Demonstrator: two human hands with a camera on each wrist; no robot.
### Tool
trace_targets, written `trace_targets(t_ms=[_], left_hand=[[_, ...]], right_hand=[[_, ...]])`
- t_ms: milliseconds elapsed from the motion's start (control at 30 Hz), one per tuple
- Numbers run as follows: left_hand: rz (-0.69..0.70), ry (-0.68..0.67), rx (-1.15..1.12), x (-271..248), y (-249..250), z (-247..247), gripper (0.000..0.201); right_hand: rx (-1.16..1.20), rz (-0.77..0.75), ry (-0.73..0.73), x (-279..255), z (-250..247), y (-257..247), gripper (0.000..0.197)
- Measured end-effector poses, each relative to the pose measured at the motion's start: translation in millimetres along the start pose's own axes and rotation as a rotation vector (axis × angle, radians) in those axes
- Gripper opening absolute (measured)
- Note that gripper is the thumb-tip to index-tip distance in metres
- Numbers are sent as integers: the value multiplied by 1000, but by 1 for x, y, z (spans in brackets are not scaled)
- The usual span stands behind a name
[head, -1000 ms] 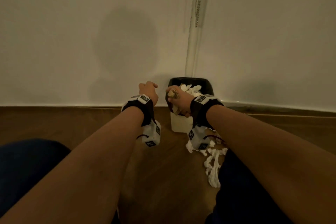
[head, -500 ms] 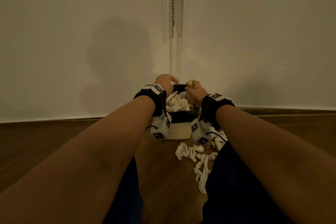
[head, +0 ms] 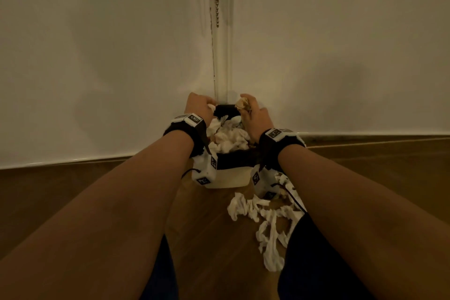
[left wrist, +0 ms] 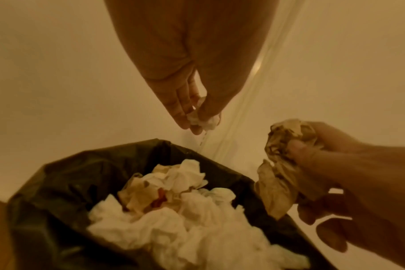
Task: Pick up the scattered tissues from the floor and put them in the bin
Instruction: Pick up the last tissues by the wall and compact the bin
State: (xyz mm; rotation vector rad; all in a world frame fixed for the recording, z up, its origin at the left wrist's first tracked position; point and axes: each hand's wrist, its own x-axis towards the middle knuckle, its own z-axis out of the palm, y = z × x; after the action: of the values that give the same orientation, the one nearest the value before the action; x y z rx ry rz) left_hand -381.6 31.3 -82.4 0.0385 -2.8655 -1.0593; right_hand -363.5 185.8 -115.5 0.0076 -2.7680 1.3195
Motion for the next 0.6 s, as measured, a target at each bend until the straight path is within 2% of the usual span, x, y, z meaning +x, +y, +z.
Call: trace_targets(t_ms=[100,200,300,467,600], left_hand=[[-67,-80,76,10,-15,15,32],[-53,-98,155,11,-24,26,30],[1,-116,189,15,-28,34,30],[37,-205,225,22,-33,36,28],[50,-218,276,23,-38,39,26]], right_hand=[[-36,-41,37,9,15,-3,37],[-212,-38,59,21,28,1,38],[-409,44,-28,32,35,13,39],[-548,61,-214,50,43,18,44],[-504,81,-191,55,53,16,39]])
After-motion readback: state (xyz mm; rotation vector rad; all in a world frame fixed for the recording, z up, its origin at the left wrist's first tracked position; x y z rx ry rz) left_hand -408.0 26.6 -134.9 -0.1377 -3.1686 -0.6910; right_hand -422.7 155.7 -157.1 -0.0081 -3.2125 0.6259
